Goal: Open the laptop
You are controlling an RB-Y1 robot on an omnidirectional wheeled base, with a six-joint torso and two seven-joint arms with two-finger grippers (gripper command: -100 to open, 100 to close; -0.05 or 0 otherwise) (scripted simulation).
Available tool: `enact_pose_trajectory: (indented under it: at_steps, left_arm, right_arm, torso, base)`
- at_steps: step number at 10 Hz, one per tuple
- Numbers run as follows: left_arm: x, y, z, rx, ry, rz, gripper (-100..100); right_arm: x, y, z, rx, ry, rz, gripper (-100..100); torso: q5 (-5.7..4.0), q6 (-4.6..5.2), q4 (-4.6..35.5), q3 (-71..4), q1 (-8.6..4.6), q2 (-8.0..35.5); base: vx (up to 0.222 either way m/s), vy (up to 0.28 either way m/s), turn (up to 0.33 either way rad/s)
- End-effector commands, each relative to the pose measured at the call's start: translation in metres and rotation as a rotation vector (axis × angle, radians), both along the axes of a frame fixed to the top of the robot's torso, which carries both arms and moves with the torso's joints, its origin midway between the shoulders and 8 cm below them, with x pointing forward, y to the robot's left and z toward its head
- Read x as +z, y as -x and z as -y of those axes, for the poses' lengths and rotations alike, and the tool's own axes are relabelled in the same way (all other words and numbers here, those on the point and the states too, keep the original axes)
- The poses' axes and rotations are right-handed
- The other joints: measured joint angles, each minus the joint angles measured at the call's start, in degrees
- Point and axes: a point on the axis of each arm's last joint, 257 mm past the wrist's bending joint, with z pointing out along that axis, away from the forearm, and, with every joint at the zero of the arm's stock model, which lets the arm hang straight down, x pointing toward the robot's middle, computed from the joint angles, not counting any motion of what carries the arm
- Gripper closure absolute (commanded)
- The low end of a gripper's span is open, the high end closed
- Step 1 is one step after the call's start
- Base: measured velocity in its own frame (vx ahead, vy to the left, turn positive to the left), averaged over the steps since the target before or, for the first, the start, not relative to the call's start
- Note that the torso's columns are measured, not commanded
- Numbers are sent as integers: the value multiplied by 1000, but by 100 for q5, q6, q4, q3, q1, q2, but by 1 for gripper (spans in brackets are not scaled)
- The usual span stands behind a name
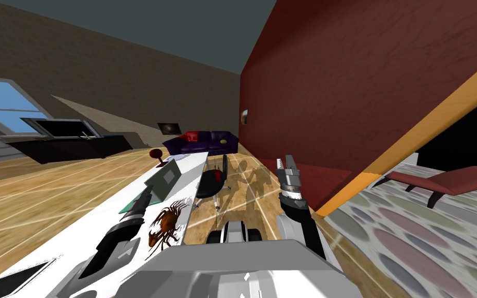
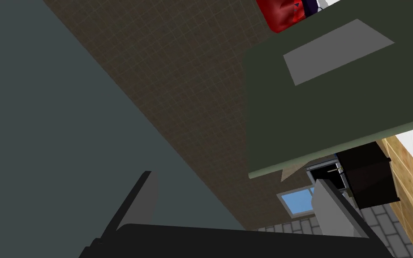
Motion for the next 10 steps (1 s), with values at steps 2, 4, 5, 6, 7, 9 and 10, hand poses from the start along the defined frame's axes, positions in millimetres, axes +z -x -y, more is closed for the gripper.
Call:
enact_pose_trajectory:
  at_steps: [2,4,5,6,7,9,10]
  left_arm:
    - [-17,25,-42,83,7,-60,-100]
    - [-27,41,-64,133,14,-92,-100]
    - [-30,47,-72,150,17,-103,-100]
    - [-26,43,-66,137,14,-94,-100]
    - [-27,45,-67,140,15,-96,-100]
    - [-29,34,-71,143,92,-78,100]
    - [-29,34,-71,143,92,-78,100]
  right_arm:
    - [0,0,0,0,0,0,0]
    - [0,0,0,0,0,0,0]
    - [0,0,0,0,0,0,0]
    - [0,0,0,0,0,0,0]
    - [0,0,0,0,0,0,0]
    - [0,0,0,0,0,0,0]
    - [0,0,0,0,0,0,0]
  torso:
    - [1,0,-5,-11,7,-17]
    - [1,0,-4,-8,3,-12]
    - [0,-1,-2,-4,2,-6]
    - [2,4,-1,-2,6,-5]
    - [3,7,3,7,1,12]
    - [-6,9,6,5,-11,8]
    - [11,6,15,12,18,20]
  base:
    - [156,26,-24]
    - [157,38,-22]
    - [144,42,-6]
    - [59,19,9]
    - [11,4,7]
    - [-35,34,-6]
    - [-93,81,-26]
